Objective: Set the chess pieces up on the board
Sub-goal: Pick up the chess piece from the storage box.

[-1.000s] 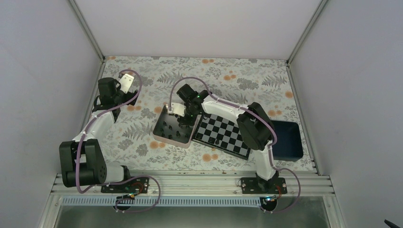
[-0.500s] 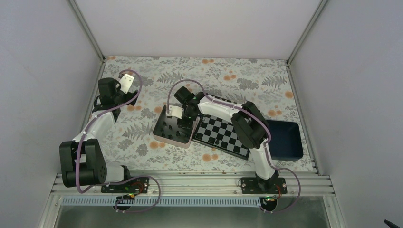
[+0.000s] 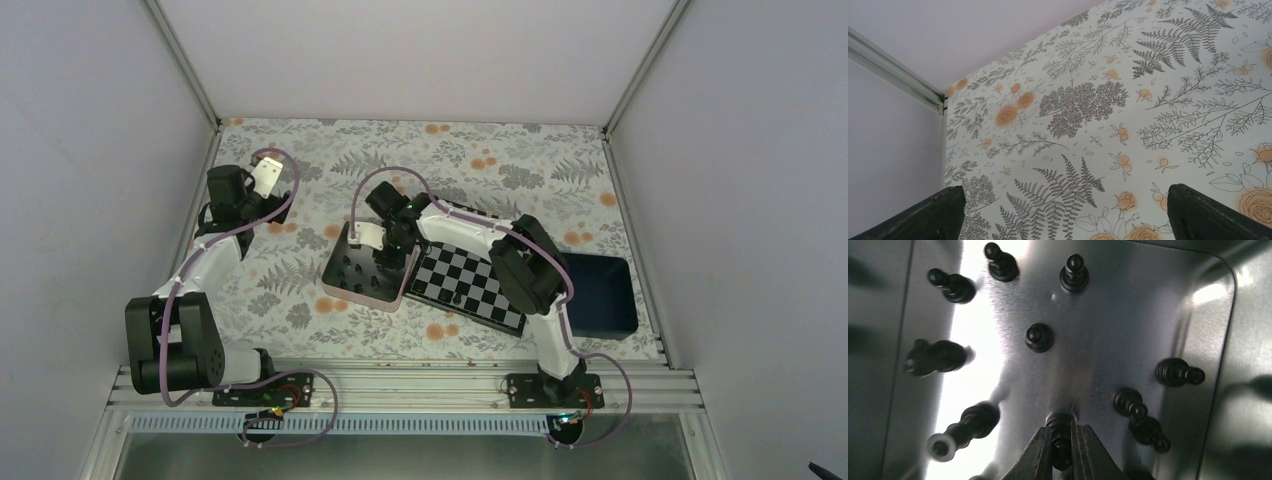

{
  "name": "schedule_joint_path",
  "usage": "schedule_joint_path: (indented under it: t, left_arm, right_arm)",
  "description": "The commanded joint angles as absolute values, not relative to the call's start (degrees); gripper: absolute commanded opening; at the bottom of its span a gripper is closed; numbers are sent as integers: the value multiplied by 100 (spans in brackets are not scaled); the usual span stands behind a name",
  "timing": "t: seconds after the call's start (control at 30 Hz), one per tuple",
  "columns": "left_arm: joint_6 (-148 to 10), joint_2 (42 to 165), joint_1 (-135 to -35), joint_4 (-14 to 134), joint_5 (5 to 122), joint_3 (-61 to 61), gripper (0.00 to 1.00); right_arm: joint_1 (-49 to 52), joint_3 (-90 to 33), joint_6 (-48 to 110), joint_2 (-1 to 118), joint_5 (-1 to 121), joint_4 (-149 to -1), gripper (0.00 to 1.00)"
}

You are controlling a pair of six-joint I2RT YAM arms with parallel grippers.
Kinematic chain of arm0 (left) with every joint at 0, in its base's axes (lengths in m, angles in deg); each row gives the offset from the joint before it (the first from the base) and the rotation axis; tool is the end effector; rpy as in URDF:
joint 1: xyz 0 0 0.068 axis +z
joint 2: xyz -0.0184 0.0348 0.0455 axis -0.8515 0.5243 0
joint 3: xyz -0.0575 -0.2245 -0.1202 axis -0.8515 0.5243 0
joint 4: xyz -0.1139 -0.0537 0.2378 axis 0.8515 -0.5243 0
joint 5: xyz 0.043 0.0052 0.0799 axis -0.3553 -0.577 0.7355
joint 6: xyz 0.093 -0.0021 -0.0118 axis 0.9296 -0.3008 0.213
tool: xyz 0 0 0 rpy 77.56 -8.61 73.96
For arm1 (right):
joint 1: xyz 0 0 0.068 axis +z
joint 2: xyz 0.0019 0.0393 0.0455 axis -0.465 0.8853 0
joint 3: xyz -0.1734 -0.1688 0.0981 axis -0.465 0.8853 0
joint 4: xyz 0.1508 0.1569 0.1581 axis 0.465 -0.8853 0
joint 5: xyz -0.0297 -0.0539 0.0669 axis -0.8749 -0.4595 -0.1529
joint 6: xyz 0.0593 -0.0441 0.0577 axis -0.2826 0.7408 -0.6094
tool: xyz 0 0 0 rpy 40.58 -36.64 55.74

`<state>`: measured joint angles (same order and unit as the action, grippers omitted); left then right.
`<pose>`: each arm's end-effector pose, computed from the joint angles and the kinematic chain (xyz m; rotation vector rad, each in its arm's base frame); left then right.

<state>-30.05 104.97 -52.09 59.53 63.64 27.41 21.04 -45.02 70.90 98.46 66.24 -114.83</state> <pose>0.3433 0.0260 0.1966 0.4709 2.0456 0.2105 0.2849 0.3565 0.1109 -1.8785 2.0661 0.4158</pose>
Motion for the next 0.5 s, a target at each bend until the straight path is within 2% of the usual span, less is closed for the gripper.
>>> schedule_joint_path:
  t: [0.0, 0.2, 0.47]
  left_arm:
    - [-3022, 10395, -5170, 6061, 6233, 2771, 100]
    - [-3013, 10339, -5163, 6056, 6277, 2795, 100]
    - [-3039, 10301, -5161, 6025, 6268, 2756, 100]
  right_arm:
    - [2137, -4266, 7036, 9068, 6623, -11640, 4]
    - [1858, -3601, 6864, 7787, 6458, -11931, 4]
    - [744, -1795, 6802, 5628, 6479, -12057, 5]
